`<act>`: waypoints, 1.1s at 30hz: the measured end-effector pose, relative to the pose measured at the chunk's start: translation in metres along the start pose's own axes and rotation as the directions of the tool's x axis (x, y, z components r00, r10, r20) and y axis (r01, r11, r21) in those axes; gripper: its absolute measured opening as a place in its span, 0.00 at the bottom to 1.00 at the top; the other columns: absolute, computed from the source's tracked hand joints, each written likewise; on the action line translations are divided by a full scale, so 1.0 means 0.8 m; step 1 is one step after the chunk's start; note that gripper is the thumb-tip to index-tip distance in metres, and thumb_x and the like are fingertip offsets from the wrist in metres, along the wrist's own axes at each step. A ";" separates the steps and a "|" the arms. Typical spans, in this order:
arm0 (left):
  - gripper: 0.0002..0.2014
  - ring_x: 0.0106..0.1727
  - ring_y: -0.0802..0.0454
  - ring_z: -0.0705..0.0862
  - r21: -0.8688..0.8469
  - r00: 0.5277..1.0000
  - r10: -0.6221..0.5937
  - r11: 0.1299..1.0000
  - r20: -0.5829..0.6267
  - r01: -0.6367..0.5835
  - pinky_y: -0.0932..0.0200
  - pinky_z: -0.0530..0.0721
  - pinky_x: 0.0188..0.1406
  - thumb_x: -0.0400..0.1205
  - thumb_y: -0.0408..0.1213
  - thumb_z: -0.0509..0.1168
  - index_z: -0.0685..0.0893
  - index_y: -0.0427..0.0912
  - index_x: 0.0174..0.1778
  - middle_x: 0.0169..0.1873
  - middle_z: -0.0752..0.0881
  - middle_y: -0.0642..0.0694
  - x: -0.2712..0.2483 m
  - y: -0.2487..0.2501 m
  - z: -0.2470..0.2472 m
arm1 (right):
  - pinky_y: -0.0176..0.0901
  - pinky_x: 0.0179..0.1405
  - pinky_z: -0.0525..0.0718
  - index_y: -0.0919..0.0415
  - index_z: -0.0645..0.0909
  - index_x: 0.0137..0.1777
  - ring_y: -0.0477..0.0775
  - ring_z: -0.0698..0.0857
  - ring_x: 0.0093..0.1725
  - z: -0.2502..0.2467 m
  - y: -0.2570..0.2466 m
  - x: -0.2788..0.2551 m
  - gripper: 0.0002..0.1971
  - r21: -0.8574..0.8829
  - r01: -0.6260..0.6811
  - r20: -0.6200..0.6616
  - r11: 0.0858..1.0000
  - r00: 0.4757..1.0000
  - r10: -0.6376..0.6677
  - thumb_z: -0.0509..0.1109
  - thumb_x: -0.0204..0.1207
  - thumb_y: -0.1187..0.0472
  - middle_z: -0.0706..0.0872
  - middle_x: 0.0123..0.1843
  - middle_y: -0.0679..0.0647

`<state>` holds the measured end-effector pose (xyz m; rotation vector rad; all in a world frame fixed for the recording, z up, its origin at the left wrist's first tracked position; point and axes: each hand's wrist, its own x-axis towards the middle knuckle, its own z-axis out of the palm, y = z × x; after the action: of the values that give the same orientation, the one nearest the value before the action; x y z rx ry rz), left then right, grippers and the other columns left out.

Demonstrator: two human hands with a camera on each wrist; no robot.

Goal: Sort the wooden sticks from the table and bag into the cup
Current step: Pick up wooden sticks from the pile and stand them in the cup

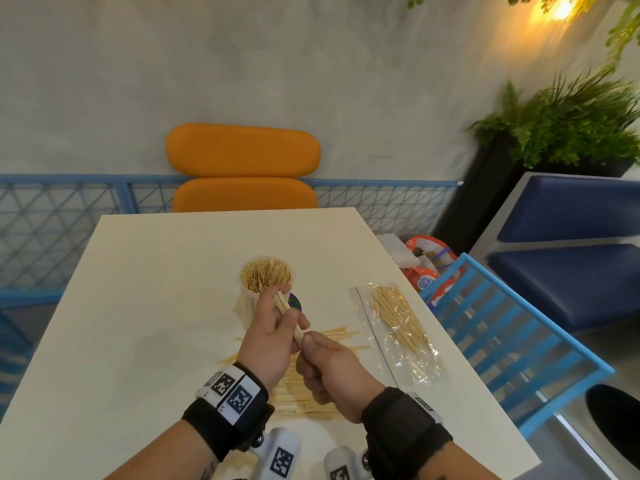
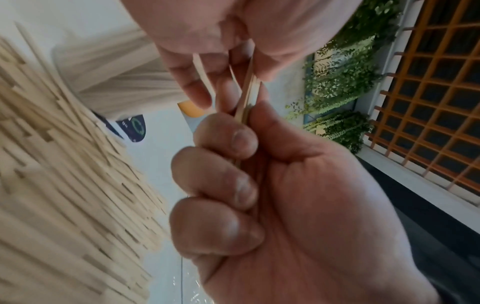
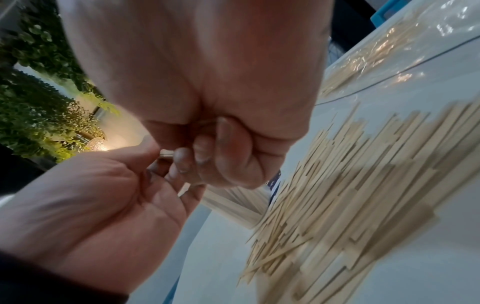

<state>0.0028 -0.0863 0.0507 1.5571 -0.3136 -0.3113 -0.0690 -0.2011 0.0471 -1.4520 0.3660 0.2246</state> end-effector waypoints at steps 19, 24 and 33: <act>0.20 0.47 0.56 0.90 0.280 0.861 0.390 0.910 -0.327 -0.306 0.42 0.86 0.62 0.86 0.39 0.65 0.77 0.75 0.60 0.40 0.92 0.57 0.128 0.096 -0.087 | 0.46 0.42 0.81 0.48 0.81 0.65 0.46 0.87 0.45 -0.016 -0.028 0.059 0.10 -0.120 0.165 -0.169 0.979 0.968 -0.184 0.64 0.86 0.56 0.89 0.56 0.50; 0.16 0.44 0.60 0.89 0.392 0.893 0.379 0.880 -0.242 -0.267 0.63 0.87 0.51 0.86 0.41 0.65 0.79 0.69 0.64 0.41 0.91 0.58 0.144 0.068 -0.074 | 0.42 0.38 0.80 0.47 0.81 0.62 0.45 0.86 0.43 -0.015 -0.012 0.067 0.09 -0.141 0.131 -0.145 0.981 0.978 -0.151 0.63 0.87 0.56 0.90 0.49 0.43; 0.11 0.37 0.58 0.86 0.571 0.952 0.303 0.789 -0.038 -0.228 0.54 0.87 0.50 0.89 0.43 0.59 0.79 0.66 0.62 0.38 0.90 0.62 0.140 0.006 -0.067 | 0.21 0.52 0.77 0.34 0.69 0.69 0.28 0.79 0.57 -0.004 -0.021 0.101 0.25 -0.480 0.308 -0.173 0.821 0.884 -0.434 0.69 0.82 0.63 0.72 0.67 0.36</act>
<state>0.1272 -0.0801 0.0557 2.0743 -0.5547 0.1252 0.0112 -0.2115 0.0321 -1.9835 0.2506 -0.2399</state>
